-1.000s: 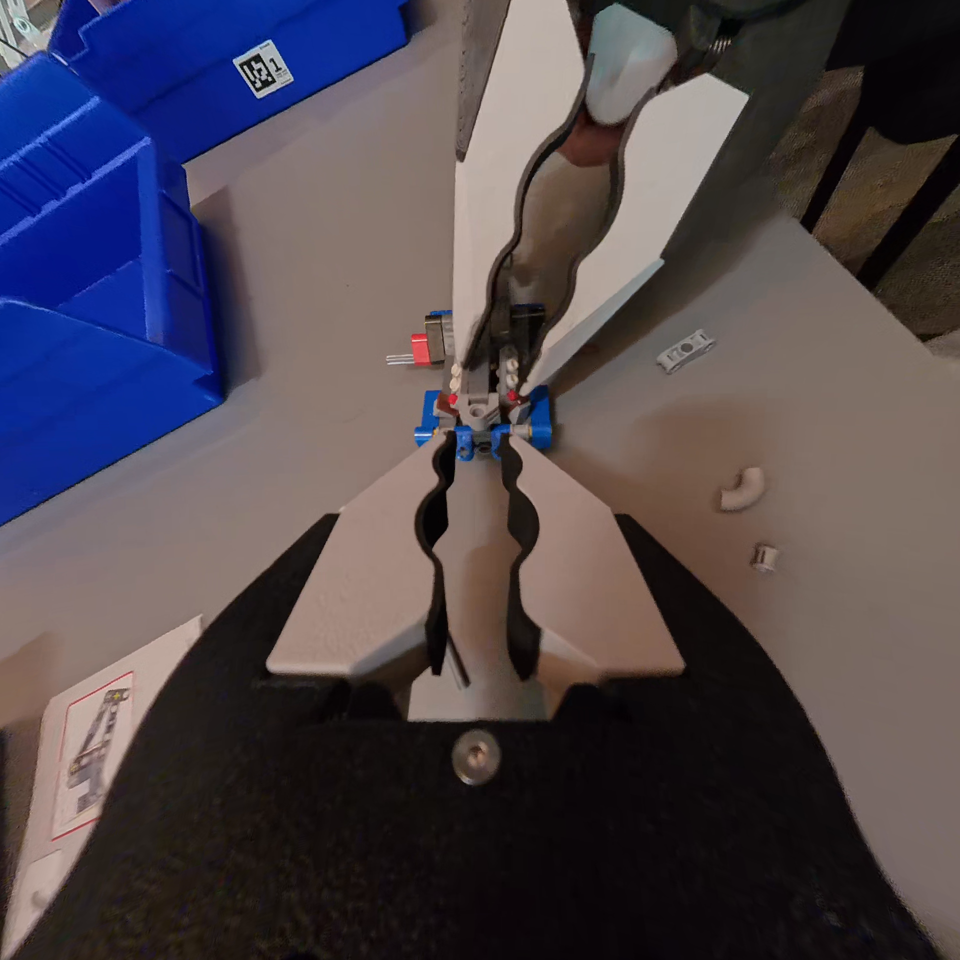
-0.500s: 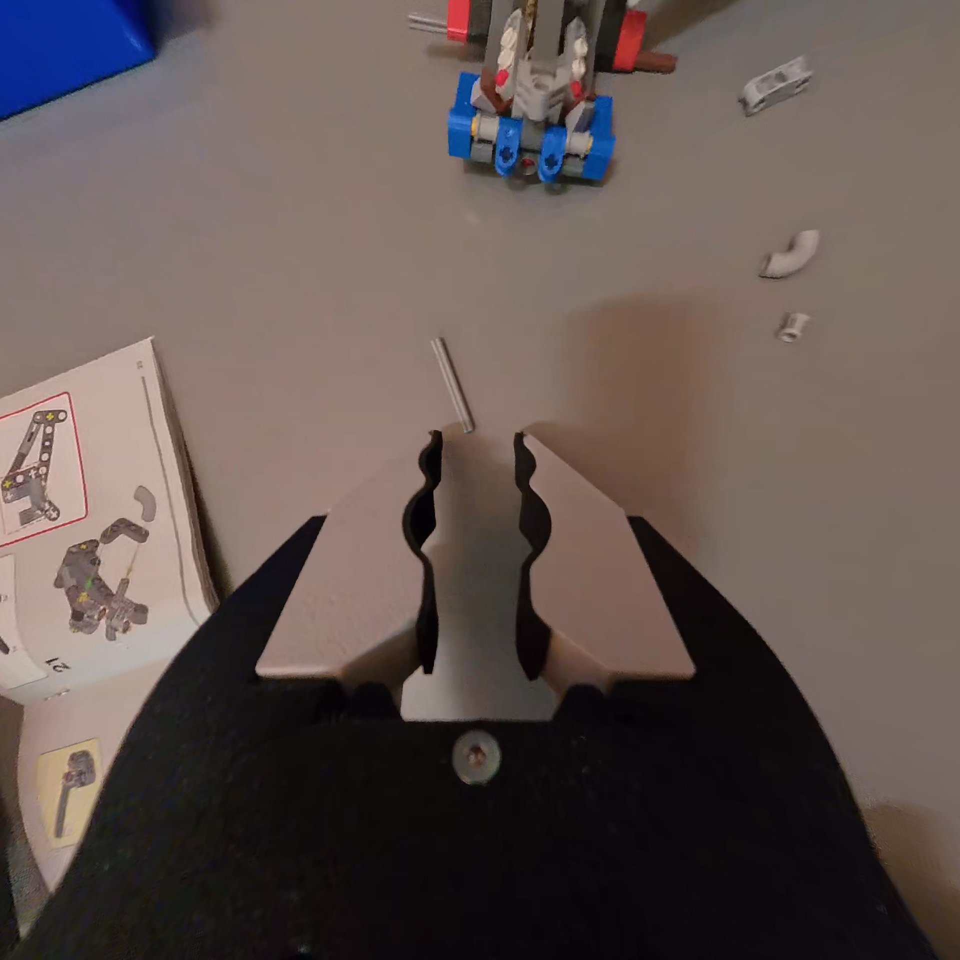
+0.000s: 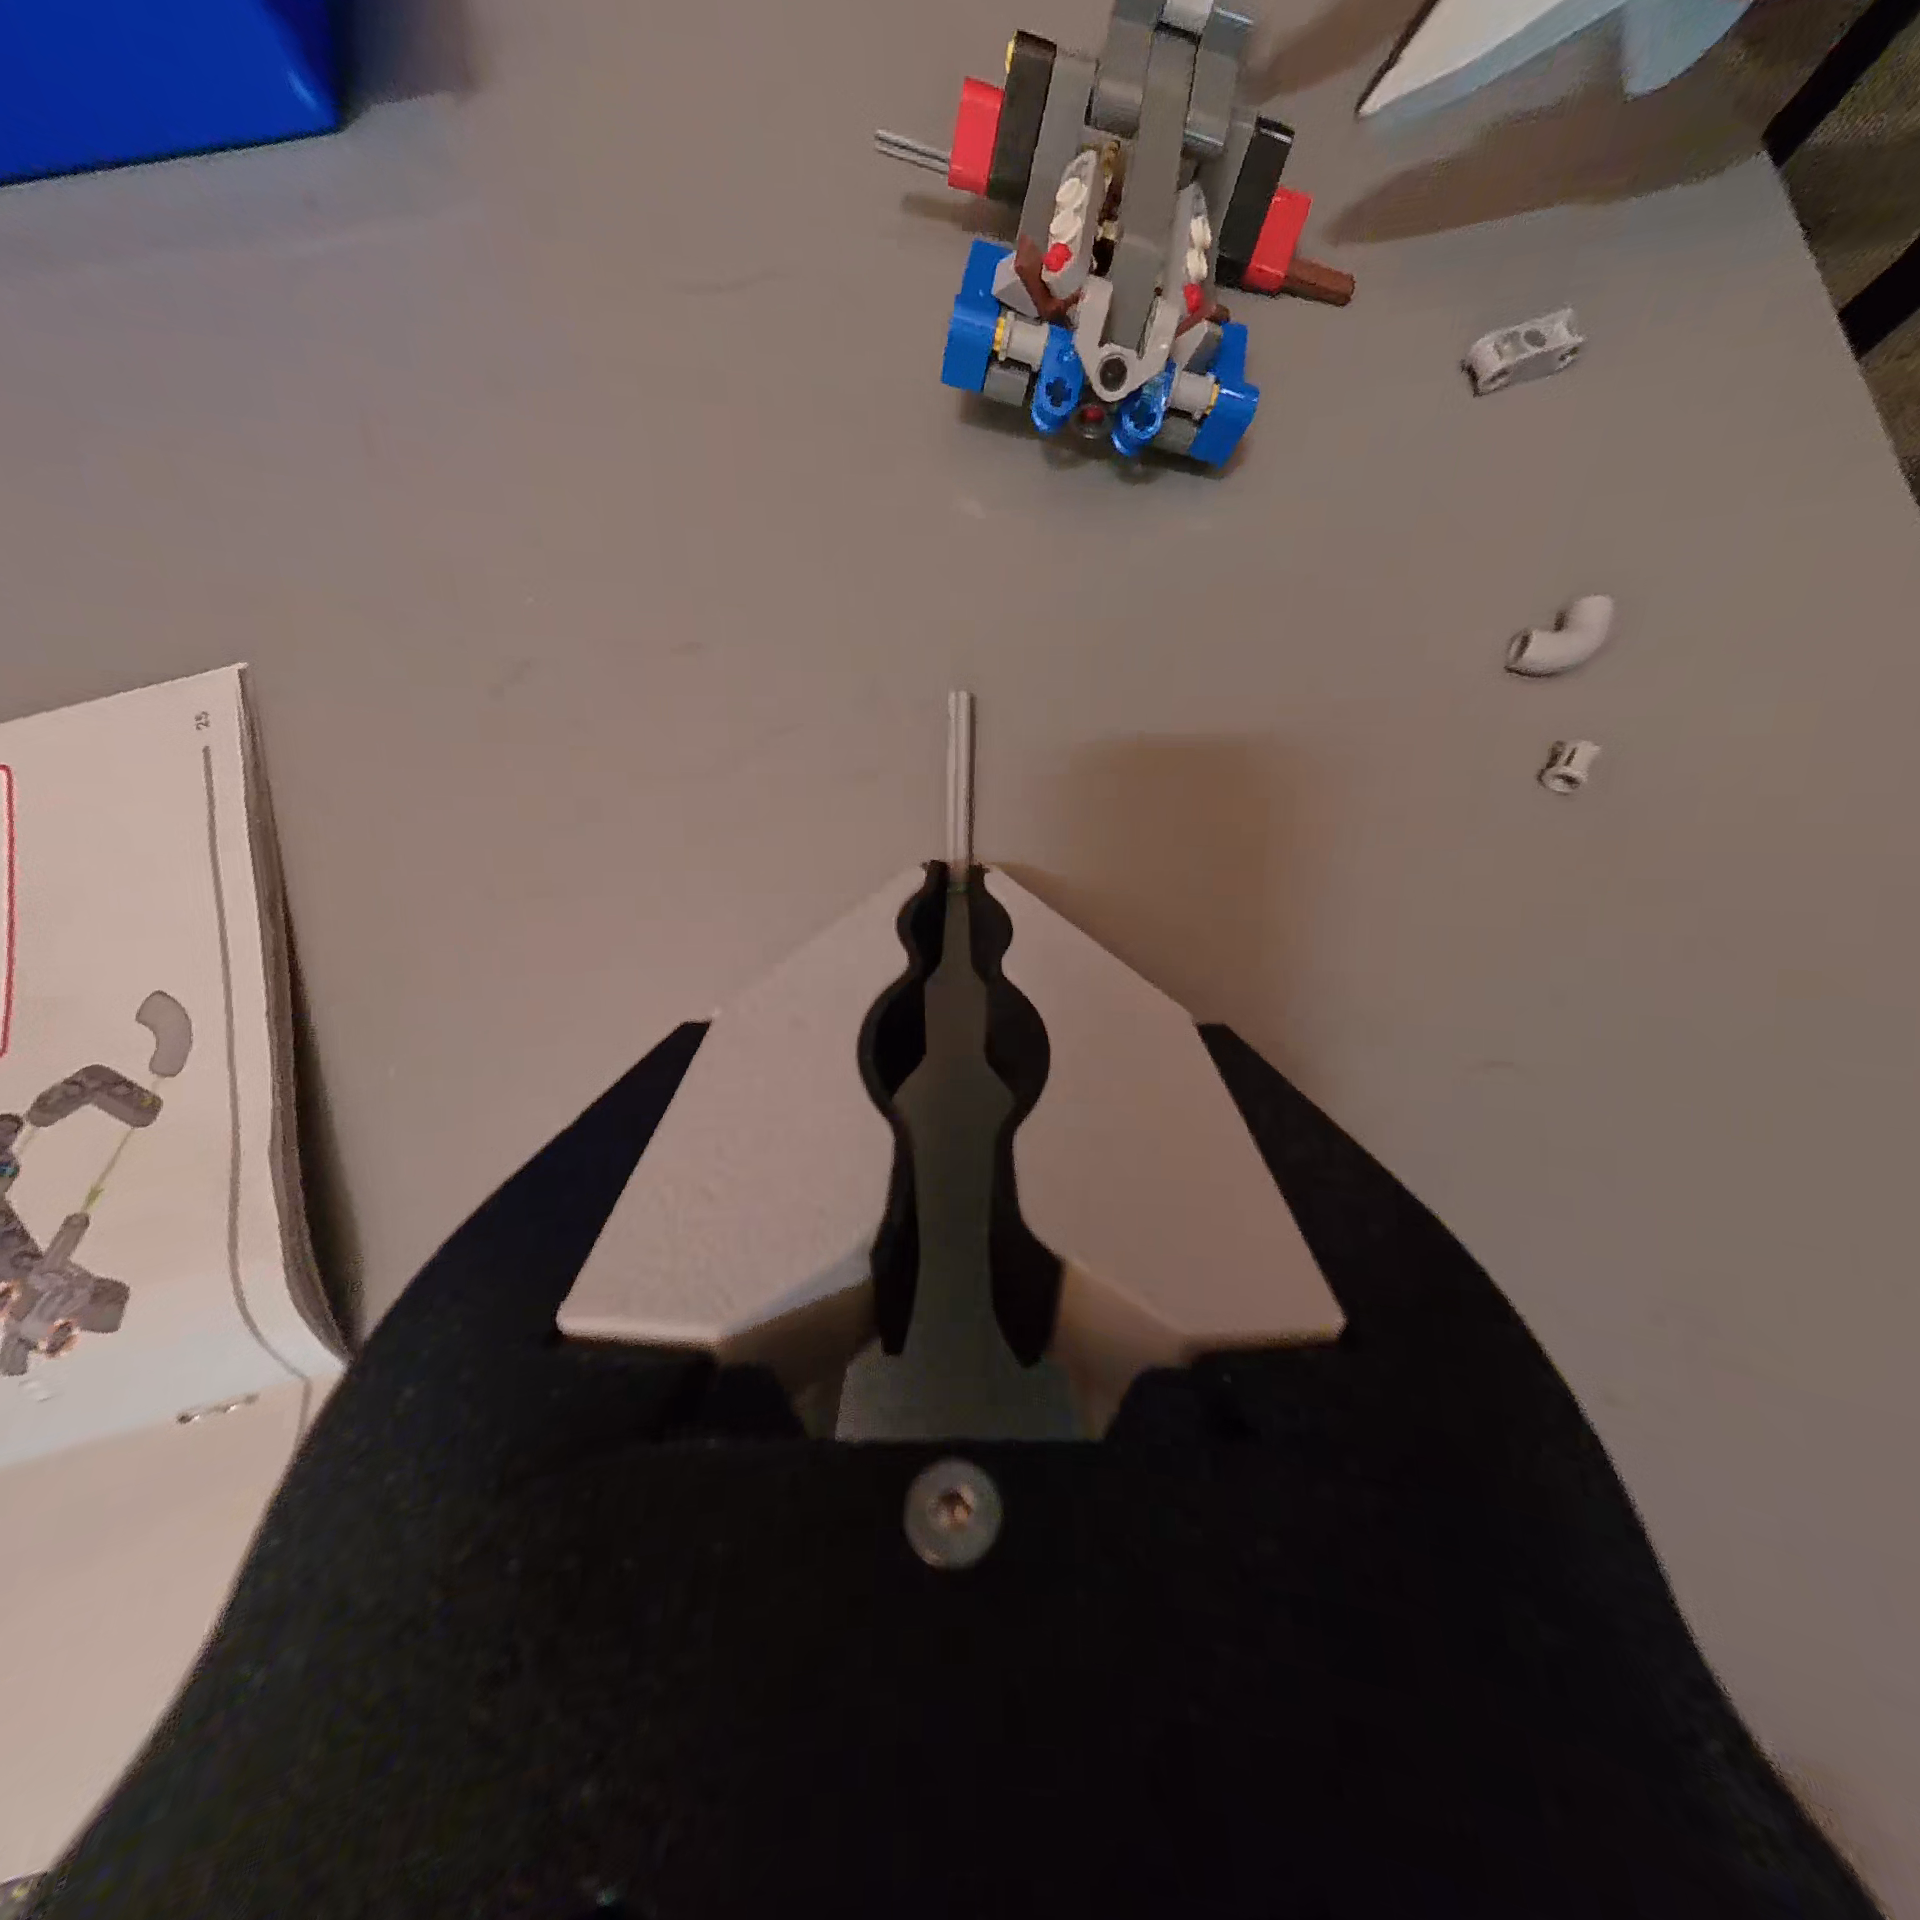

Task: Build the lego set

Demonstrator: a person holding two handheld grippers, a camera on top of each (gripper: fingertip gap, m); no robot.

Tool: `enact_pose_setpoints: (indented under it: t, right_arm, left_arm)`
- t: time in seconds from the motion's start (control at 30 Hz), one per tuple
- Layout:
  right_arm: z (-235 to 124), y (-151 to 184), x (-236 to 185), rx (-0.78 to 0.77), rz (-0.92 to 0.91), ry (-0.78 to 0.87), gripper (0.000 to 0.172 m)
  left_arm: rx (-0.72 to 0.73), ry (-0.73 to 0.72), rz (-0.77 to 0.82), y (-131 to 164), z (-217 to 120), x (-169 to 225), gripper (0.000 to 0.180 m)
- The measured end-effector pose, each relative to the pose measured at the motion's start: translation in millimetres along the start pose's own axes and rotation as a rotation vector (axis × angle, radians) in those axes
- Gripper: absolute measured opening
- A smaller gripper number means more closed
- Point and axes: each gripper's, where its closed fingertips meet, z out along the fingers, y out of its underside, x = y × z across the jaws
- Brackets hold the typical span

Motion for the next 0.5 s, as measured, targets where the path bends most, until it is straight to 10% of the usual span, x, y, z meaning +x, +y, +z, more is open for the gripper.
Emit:
enact_pose_setpoints:
  t: [0.5]
  right_arm:
    - [38,-15,23,-0.045,-0.160,-0.140,0.026]
  left_arm:
    - [0.083,-0.130,0.033,-5,4,6,0.000]
